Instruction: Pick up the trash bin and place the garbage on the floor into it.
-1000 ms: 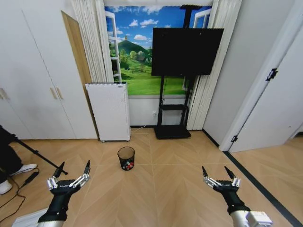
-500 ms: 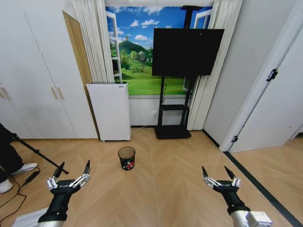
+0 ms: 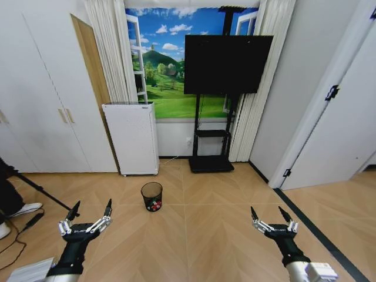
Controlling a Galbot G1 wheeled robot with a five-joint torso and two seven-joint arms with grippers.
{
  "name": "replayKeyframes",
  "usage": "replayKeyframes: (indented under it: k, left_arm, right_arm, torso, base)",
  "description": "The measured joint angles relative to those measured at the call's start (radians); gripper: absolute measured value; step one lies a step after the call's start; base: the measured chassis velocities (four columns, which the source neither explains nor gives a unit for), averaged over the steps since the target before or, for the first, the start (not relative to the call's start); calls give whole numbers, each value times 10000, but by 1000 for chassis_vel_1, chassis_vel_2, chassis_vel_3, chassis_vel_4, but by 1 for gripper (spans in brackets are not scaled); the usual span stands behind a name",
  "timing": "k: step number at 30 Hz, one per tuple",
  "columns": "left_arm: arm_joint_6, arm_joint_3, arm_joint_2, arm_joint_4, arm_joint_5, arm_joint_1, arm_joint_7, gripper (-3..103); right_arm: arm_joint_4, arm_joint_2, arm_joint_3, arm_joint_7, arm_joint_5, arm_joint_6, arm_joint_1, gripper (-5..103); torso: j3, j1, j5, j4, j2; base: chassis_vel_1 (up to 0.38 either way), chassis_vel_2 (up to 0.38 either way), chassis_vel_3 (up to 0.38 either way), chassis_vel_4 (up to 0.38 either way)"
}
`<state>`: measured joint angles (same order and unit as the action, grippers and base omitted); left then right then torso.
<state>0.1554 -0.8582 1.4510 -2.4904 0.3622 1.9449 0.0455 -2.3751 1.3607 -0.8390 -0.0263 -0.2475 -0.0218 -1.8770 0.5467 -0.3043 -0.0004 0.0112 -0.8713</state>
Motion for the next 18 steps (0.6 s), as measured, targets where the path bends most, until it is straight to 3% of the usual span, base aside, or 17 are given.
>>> replayKeyframes:
  k: [18]
  left_arm:
    - [0,0,0,0,0,0,0,100]
  right_arm:
    - [0,0,0,0,0,0,0,100]
  torso:
    - [0,0,5,0,0]
  base:
    - [7,6,-6,-9]
